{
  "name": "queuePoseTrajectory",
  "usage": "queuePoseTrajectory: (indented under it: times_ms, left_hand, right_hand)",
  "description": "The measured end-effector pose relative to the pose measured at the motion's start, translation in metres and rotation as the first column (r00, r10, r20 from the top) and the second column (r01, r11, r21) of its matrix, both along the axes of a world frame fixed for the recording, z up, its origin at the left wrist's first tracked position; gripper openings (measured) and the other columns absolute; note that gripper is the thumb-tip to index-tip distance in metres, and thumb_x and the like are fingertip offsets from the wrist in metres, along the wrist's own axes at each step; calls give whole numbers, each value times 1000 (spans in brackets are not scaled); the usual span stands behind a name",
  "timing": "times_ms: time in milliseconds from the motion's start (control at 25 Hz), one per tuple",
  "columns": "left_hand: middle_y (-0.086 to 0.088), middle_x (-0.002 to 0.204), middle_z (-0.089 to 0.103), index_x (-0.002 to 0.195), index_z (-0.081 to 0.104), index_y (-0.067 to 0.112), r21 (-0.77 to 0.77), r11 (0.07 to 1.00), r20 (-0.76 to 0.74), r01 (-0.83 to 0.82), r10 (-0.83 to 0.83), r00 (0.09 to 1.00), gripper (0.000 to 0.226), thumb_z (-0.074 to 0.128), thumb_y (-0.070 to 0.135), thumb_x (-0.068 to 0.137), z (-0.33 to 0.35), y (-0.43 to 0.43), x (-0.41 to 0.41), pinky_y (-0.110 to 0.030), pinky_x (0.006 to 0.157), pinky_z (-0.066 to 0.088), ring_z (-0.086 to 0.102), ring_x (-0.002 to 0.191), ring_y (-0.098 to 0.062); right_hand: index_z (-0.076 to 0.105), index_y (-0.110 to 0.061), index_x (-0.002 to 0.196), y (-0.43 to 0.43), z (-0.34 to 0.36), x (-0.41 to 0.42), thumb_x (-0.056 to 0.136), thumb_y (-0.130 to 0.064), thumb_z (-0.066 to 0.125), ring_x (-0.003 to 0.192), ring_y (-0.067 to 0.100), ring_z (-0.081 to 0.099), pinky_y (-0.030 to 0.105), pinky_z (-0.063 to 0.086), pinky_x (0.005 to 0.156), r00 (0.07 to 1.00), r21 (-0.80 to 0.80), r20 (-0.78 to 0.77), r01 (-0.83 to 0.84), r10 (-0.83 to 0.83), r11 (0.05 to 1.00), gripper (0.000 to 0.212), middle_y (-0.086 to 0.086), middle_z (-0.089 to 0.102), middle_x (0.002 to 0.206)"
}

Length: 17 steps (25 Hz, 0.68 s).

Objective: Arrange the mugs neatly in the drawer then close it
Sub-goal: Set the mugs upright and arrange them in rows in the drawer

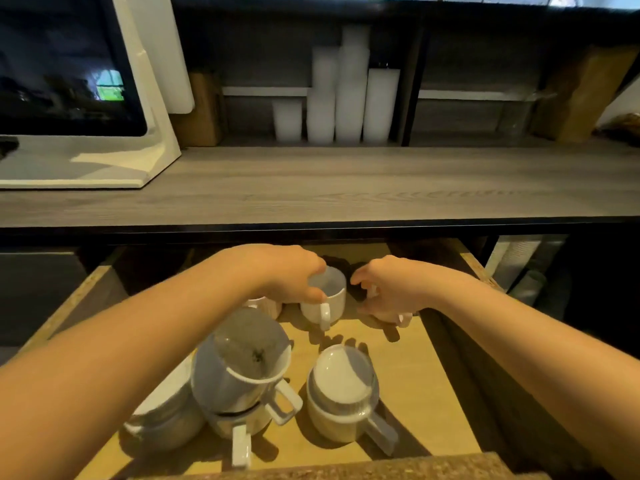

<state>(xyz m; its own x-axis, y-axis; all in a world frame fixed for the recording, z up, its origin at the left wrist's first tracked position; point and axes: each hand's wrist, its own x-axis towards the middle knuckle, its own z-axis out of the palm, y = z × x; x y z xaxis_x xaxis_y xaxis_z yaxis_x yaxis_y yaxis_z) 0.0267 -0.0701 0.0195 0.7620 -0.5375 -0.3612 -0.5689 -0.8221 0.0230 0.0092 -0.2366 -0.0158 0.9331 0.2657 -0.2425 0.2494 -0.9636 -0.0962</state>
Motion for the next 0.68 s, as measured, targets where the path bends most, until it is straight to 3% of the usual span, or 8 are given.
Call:
queuePoseTrajectory:
  times_ms: [120, 200, 360, 480, 560, 680]
  left_hand:
    - [-1, 129, 58, 137, 41, 20, -28, 999, -27, -43, 42, 999, 51, 49, 42, 92, 14, 37, -18, -38, 98, 49, 57, 114, -18]
    - [2, 135, 55, 139, 40, 23, -48, 997, -13, -67, 66, 998, 53, 49, 44, 91, 16, 61, -29, -36, 99, 48, 55, 117, -17]
    - [3, 142, 48, 144, 31, 25, -90, 985, -74, -149, 142, 987, 71, 51, 57, 84, 9, 108, -43, -35, 103, 44, 52, 122, -16]
    - [5, 143, 45, 146, 26, 28, -112, 981, -140, -157, 141, 980, 88, 63, 61, 73, -8, 130, -48, -34, 105, 43, 48, 126, -13]
    - [10, 144, 43, 143, 30, 30, -121, 983, -165, -140, 120, 979, 88, 66, 61, 70, -23, 138, -48, -34, 108, 40, 44, 129, -11]
    - [12, 139, 47, 138, 35, 31, -199, 968, -207, -156, 114, 972, 80, 68, 59, 70, -38, 143, -46, -35, 106, 42, 46, 125, -9]
  right_hand:
    - [54, -20, 128, 28, 8, -12, 88, -34, 60, 99, 24, 65, 35, 56, 86, 997, 23, -22, -74, 75, 997, 42, 5, 66, 118]
    - [46, -26, 134, 46, 16, -19, 86, -37, 62, 108, 22, 61, 31, 53, 86, 992, 101, -63, -106, 113, 989, 52, 1, 60, 128]
    - [25, -34, 144, 73, 23, -30, 78, -39, 71, 128, 14, 43, 22, 36, 92, 956, 218, -134, -227, 259, 949, 81, -7, 41, 145]
    - [13, -33, 147, 88, 14, -29, 73, -38, 77, 139, 15, 26, 26, 29, 105, 930, 228, -125, -311, 345, 923, 98, -8, 24, 154]
    - [7, -33, 148, 96, 8, -29, 72, -35, 78, 142, 17, 20, 30, 26, 110, 923, 228, -134, -326, 361, 918, 104, -7, 16, 157]
    - [6, -33, 148, 102, 4, -30, 70, -33, 80, 139, 17, 24, 26, 30, 105, 919, 232, -97, -352, 381, 907, 107, -5, 19, 154]
